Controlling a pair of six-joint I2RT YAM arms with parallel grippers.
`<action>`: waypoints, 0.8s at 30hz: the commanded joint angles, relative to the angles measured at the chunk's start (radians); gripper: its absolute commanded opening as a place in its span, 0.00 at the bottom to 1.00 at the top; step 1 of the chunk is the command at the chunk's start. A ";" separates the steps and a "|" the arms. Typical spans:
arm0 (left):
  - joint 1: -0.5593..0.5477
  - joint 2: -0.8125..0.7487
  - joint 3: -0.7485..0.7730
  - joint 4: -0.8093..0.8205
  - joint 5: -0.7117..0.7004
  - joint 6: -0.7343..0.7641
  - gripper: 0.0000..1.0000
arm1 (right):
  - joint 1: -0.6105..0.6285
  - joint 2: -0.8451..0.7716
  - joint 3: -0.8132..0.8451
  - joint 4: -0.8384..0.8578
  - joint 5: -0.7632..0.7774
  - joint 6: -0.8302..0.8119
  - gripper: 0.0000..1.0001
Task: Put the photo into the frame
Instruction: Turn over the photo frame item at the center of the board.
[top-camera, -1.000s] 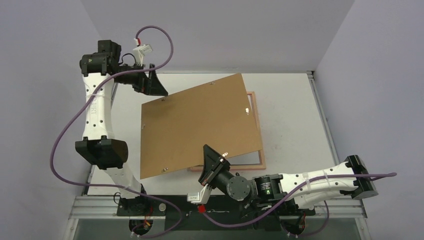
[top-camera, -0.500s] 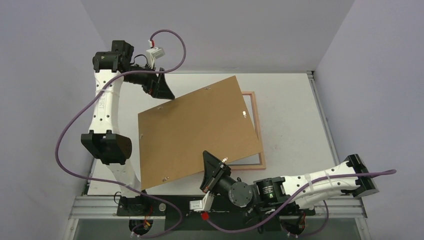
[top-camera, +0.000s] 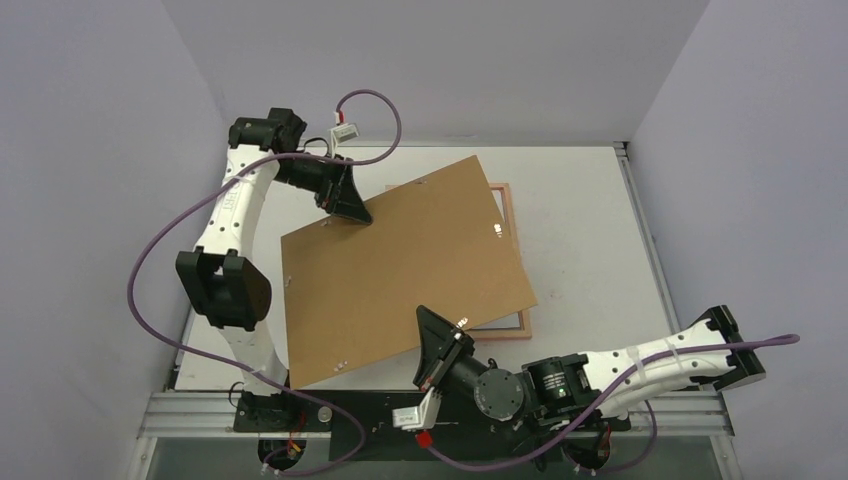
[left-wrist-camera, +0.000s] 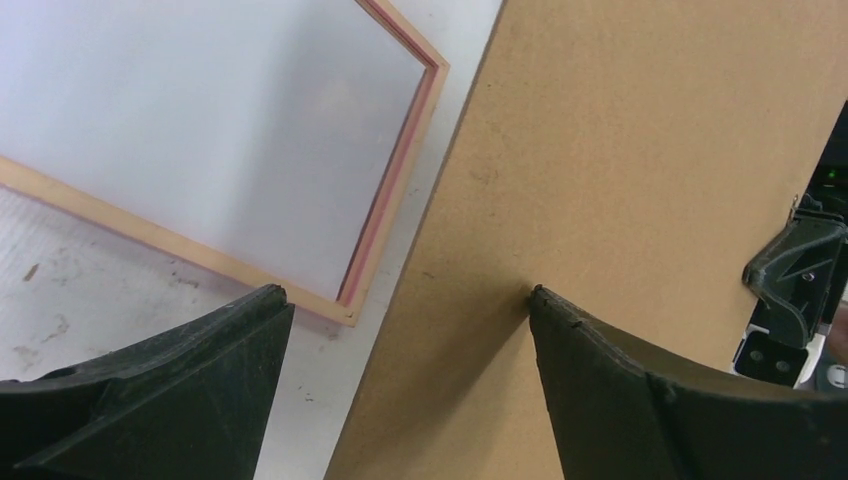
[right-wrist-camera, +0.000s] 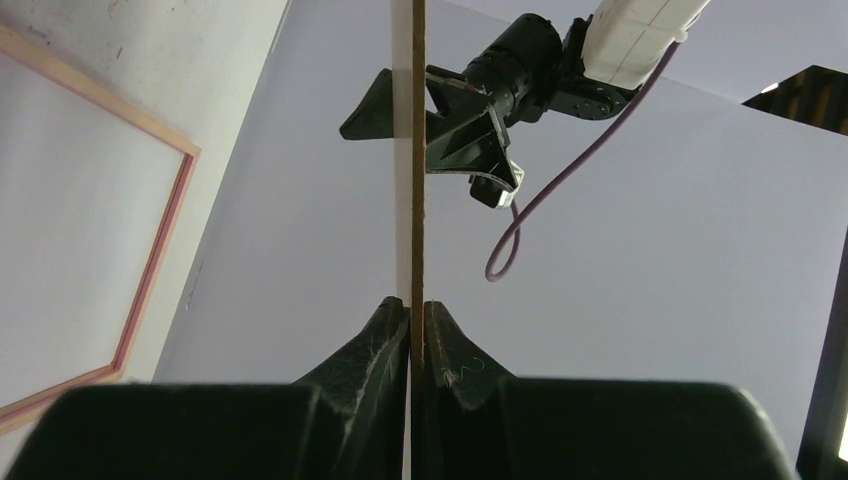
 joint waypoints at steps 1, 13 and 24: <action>-0.024 -0.006 -0.013 -0.026 0.084 0.017 0.80 | 0.017 -0.056 0.016 0.050 0.064 0.005 0.05; -0.055 -0.014 -0.055 -0.027 0.128 0.016 0.06 | 0.008 -0.105 -0.097 0.056 0.057 0.067 0.09; -0.001 0.009 -0.010 -0.026 0.198 -0.042 0.00 | -0.077 -0.134 -0.248 0.124 0.022 0.147 0.31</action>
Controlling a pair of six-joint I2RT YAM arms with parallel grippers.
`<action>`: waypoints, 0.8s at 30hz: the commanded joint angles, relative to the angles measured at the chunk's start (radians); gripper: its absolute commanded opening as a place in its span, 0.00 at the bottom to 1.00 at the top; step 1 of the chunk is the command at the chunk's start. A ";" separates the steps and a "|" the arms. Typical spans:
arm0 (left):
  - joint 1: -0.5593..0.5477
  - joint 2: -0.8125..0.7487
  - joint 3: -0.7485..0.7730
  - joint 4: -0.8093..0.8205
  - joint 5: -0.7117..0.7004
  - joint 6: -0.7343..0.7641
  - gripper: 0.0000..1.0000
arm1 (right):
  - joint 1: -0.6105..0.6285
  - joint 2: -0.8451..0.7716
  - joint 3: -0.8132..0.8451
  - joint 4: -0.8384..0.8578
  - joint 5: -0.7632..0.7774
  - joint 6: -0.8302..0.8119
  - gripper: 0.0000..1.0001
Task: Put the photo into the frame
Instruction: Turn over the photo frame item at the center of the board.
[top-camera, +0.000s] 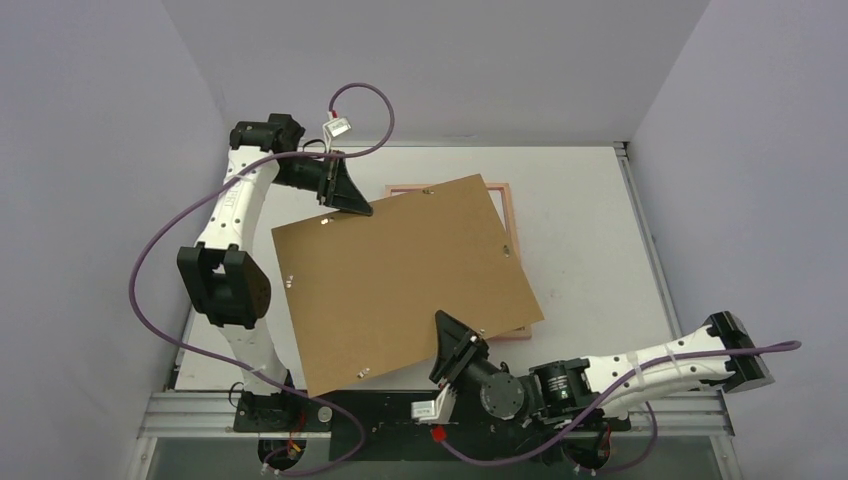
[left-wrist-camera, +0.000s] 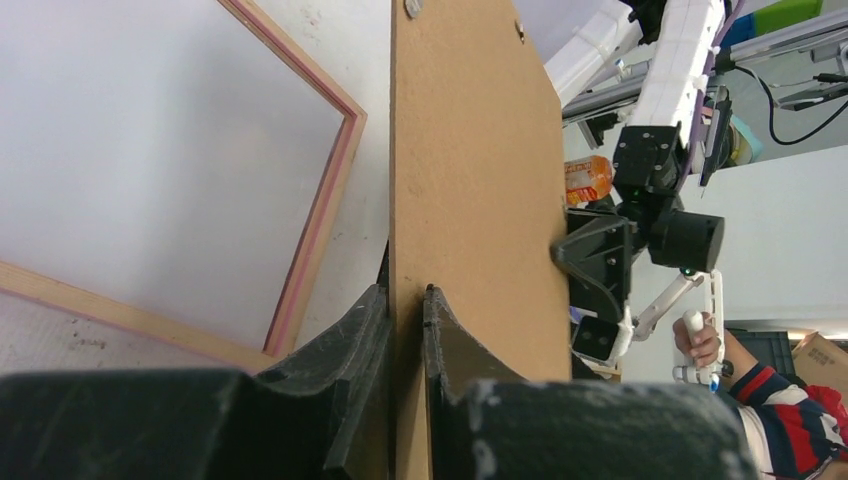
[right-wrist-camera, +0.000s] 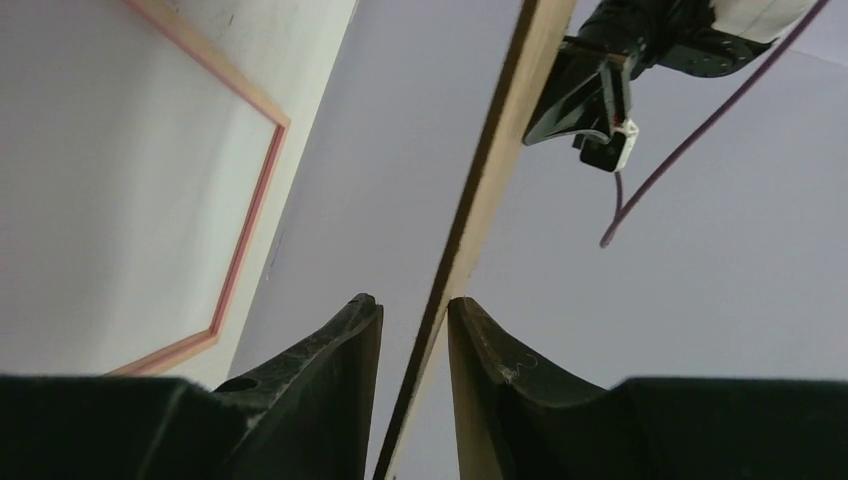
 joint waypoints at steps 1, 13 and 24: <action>-0.002 0.000 0.054 -0.045 0.003 0.010 0.00 | -0.069 -0.026 -0.054 0.135 0.004 0.012 0.33; 0.049 -0.032 0.075 -0.044 0.046 -0.029 0.00 | -0.190 -0.003 -0.179 0.292 -0.052 0.079 0.58; 0.156 -0.056 0.213 0.097 0.069 -0.188 0.00 | -0.223 0.007 -0.193 0.329 -0.047 0.220 0.75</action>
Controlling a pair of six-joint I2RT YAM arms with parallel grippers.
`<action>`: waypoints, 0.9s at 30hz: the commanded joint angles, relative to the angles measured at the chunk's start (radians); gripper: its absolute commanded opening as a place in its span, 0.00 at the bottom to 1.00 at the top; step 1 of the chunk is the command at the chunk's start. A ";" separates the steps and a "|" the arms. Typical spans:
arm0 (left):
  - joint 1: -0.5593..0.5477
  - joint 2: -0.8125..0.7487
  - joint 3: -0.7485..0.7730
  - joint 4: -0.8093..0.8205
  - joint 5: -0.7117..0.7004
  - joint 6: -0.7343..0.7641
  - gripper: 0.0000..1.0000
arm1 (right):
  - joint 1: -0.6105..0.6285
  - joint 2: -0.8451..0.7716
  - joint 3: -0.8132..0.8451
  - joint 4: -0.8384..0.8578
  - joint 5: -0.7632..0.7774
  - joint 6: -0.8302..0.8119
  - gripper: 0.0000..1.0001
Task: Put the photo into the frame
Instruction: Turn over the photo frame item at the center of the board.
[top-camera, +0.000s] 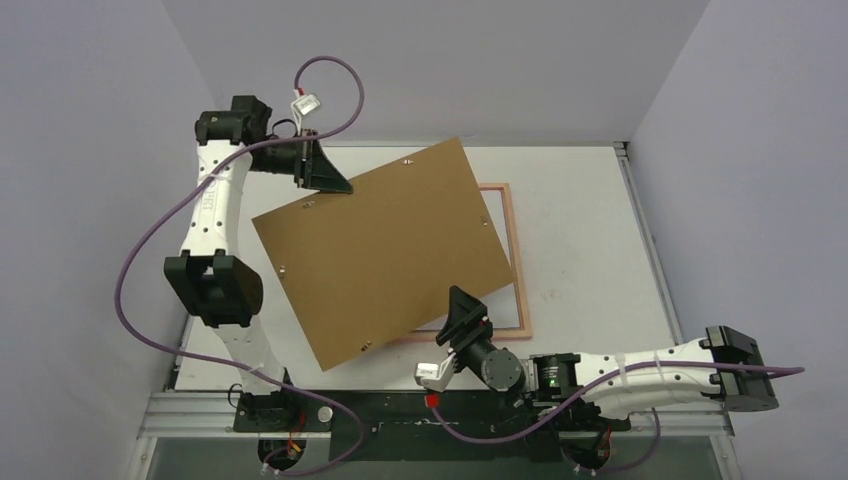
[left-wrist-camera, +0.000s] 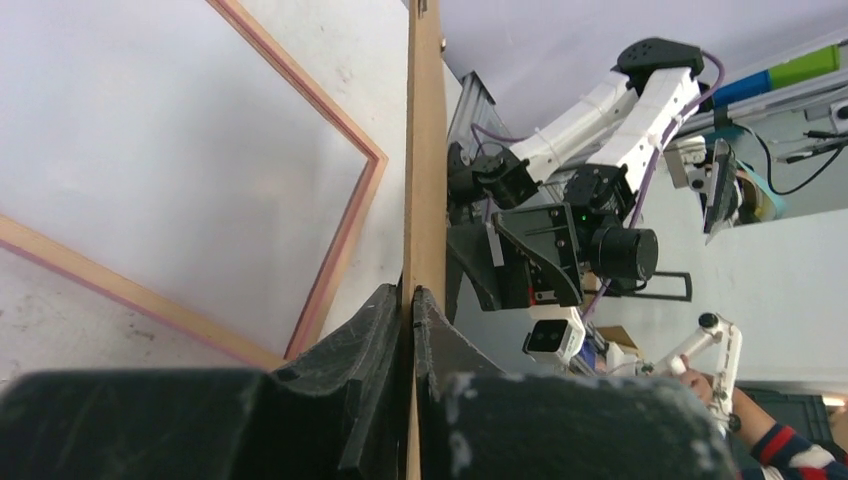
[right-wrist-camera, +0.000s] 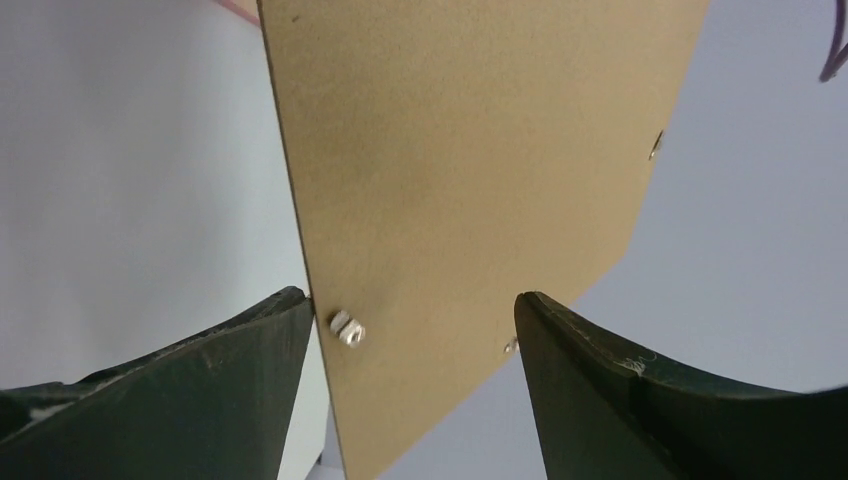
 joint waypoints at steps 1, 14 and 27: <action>0.068 -0.080 0.076 0.208 0.054 -0.206 0.00 | -0.009 0.010 0.024 0.079 0.016 0.078 0.76; 0.177 -0.352 -0.422 2.046 -0.039 -1.599 0.00 | -0.083 0.140 0.345 0.010 0.025 0.777 0.90; 0.222 -0.453 -0.397 1.993 -0.146 -1.550 0.00 | -0.620 0.117 0.422 0.067 -0.635 1.857 0.90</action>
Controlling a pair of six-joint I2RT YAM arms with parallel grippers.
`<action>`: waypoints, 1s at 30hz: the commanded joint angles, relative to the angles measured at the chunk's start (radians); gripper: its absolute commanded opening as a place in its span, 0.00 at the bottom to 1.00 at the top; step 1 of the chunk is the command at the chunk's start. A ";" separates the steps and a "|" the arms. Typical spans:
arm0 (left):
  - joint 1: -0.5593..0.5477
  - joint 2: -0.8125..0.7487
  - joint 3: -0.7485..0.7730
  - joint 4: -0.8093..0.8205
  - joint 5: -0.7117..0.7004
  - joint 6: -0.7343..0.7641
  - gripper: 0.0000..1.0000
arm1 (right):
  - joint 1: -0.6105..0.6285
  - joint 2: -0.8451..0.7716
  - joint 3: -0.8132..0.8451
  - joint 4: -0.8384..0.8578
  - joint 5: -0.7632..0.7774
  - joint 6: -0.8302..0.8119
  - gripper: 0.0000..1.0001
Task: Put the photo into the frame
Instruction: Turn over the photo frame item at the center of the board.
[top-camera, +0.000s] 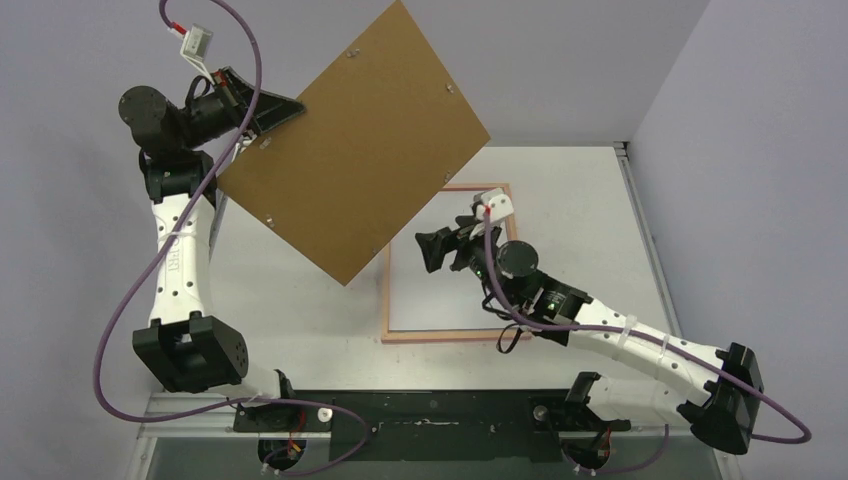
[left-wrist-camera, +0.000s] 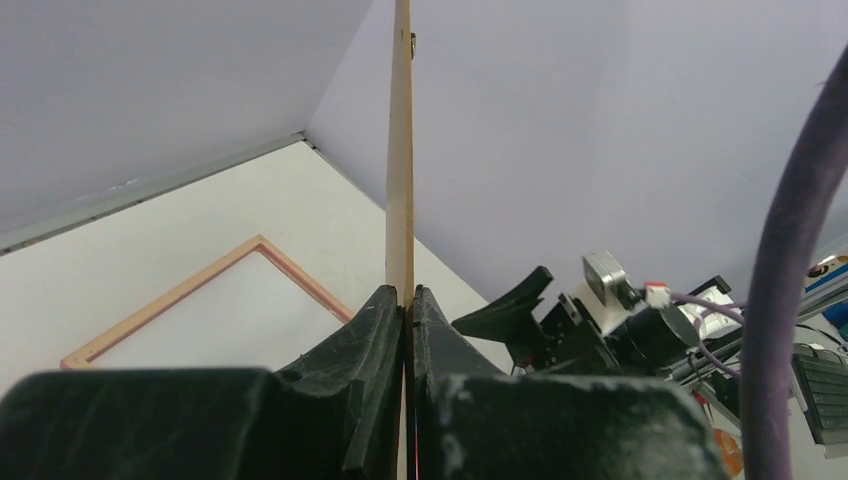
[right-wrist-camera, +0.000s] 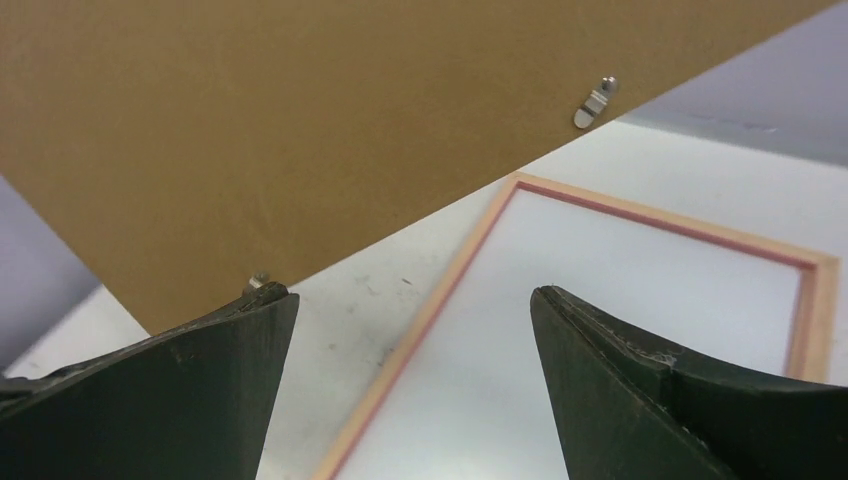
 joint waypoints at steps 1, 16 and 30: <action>0.020 -0.060 0.051 0.163 -0.060 -0.138 0.00 | -0.175 0.001 0.018 0.107 -0.334 0.405 0.90; 0.080 -0.056 0.005 0.437 -0.083 -0.437 0.00 | -0.376 0.202 -0.121 0.668 -0.686 0.673 0.91; 0.091 -0.105 -0.088 0.438 -0.133 -0.457 0.00 | -0.336 0.401 -0.074 1.067 -0.648 0.814 0.93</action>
